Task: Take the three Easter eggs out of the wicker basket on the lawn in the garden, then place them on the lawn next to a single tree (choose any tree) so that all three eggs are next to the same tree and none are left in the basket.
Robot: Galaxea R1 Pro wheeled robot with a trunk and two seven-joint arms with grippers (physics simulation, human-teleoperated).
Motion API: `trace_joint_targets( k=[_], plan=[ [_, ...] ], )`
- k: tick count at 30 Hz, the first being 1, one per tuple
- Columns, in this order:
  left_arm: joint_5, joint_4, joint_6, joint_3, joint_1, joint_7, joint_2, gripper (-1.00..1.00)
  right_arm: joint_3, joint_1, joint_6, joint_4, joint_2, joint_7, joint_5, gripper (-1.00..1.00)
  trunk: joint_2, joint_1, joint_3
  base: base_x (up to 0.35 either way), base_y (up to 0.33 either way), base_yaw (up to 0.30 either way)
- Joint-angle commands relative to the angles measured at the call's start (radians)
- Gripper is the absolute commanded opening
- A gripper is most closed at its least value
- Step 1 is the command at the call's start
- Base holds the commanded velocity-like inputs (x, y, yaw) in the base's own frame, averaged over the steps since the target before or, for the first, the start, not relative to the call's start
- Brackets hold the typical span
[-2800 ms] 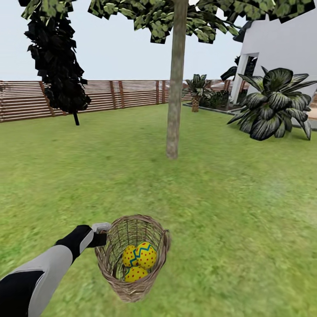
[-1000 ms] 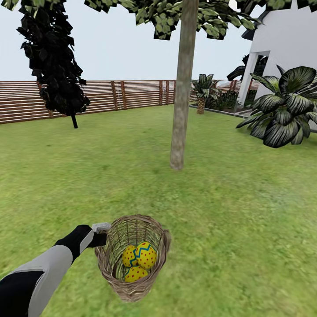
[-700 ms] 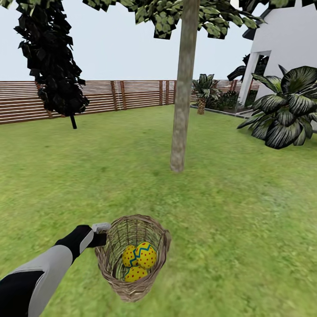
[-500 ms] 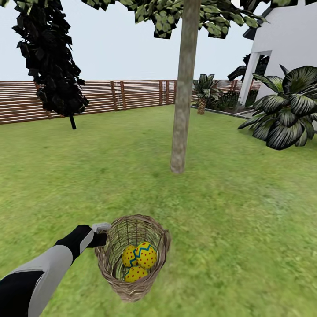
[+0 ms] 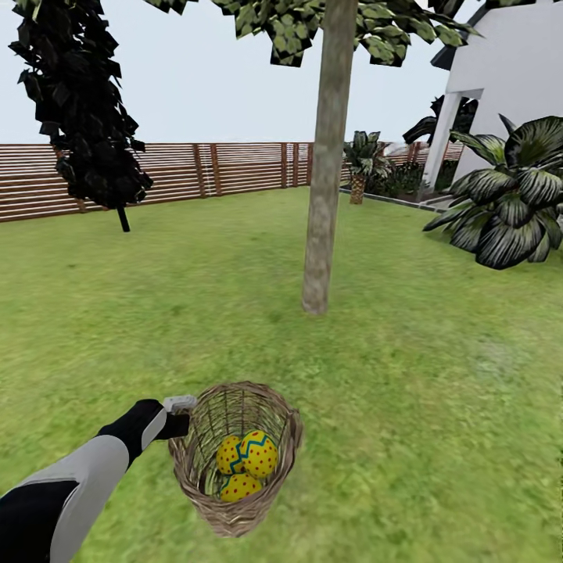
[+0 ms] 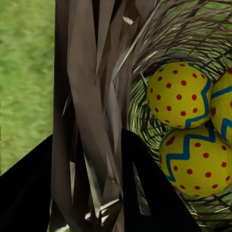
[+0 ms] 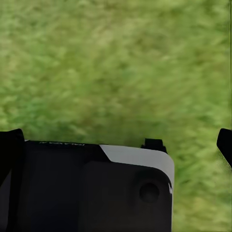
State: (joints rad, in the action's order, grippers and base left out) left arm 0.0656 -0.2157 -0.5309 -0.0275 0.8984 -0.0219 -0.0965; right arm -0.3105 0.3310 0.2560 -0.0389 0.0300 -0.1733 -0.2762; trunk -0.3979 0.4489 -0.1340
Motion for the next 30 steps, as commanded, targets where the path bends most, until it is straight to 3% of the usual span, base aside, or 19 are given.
trace_joint_targets(
  k=[1,30],
  plan=[
    [0.018,-0.002,-0.006,-0.009,0.001,0.0,0.0,-1.0,-0.009,0.002,0.006,-0.004,0.001,-0.002,-0.008,1.0,-0.002,0.001,-0.002,0.313,0.0,-0.233],
    [0.018,-0.002,-0.006,-0.009,0.001,0.0,0.0,-1.0,-0.009,0.002,0.006,-0.004,0.001,-0.002,-0.006,1.0,-0.002,0.001,-0.002,0.313,0.0,-0.006]
  ],
)
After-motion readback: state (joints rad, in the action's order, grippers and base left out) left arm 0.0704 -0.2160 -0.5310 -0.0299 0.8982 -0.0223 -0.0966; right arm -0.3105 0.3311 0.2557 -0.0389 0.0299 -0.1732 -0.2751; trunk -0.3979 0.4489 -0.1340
